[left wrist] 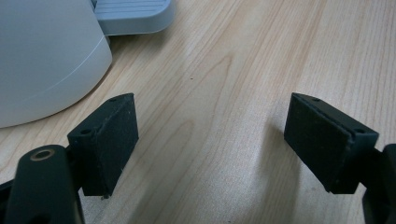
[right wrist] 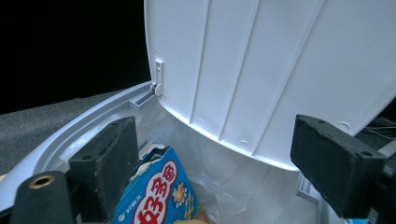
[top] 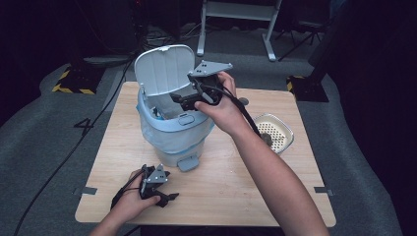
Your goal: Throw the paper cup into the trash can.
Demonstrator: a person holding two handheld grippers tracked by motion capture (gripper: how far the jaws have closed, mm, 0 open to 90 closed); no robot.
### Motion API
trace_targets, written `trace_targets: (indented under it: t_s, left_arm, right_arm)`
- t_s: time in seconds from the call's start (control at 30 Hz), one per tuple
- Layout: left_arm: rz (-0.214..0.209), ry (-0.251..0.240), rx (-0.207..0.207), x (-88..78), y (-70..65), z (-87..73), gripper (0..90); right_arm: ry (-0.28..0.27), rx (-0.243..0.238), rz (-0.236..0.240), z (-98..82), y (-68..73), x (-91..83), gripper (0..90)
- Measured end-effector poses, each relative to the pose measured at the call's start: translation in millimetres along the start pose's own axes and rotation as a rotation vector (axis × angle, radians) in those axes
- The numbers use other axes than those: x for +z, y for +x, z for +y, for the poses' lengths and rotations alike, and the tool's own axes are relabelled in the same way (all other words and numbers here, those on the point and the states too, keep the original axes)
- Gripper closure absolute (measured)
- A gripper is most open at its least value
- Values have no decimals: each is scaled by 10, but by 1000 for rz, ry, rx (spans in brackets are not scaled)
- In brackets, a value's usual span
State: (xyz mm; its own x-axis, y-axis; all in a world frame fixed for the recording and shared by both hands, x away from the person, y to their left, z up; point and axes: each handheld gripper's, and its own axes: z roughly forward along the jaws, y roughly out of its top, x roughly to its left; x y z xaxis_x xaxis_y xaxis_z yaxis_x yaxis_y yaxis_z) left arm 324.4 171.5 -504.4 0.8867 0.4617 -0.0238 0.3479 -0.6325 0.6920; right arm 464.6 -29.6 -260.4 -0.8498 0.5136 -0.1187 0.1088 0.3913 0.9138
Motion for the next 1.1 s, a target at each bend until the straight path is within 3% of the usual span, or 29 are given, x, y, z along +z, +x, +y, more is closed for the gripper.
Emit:
trace_targets:
  t_s: [0.23,0.57,0.8,1.1]
  left_arm:
    - [0,0,0,-1,1,0,179]
    - [2,3,-1,-10,7,-7,179]
    - [2,0,-4,-8,5,-8,179]
    - [6,1,0,-11,8,-7,179]
  right_arm:
    - [9,10,8,-6,-63,-218,156]
    - [-9,26,-13,-81,-237,-770,157]
    - [2,41,-43,-234,-380,-1167,158]
    - [24,82,-53,-541,-484,-1544,164]
